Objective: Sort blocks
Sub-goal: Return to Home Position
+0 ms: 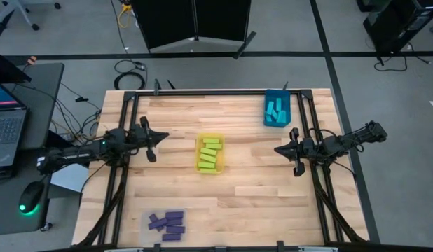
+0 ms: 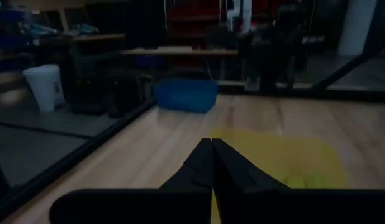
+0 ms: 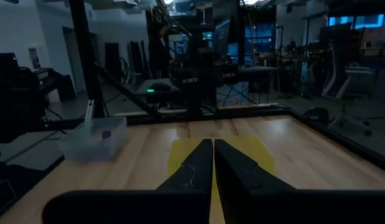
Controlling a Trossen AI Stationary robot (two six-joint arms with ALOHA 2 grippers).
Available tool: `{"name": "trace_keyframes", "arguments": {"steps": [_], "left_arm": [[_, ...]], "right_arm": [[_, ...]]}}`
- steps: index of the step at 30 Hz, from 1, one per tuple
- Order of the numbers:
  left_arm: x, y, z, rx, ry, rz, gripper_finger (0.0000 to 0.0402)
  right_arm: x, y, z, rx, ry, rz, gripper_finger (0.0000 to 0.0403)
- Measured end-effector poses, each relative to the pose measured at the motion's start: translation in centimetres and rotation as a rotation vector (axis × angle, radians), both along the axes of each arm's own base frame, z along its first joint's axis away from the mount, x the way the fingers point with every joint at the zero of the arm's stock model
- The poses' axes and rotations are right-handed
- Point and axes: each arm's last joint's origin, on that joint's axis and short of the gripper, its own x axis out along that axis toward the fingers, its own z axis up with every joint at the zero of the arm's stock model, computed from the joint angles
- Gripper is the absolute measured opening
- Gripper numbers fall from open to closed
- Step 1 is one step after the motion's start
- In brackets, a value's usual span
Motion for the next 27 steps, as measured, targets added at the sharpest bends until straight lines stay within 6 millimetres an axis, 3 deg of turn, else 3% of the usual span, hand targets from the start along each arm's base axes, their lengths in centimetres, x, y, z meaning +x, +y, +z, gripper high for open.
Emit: {"name": "trace_keyframes", "arguments": {"steps": [3,12,27], "left_arm": [[-0.03,0.02,-0.75,-0.017,0.075,0.010,0.0009],[0.20,-0.06,-0.95,-0.234,0.039,-0.022,0.0011],[0.23,-0.05,-0.43,-0.243,-0.020,-0.027,0.0013]], "right_arm": [[0.00,0.00,0.00,0.000,0.000,0.001,0.0027],[0.00,0.01,0.01,0.000,-0.001,0.002,0.0028],[0.00,0.00,0.03,0.001,-0.003,0.001,0.0027]]}}
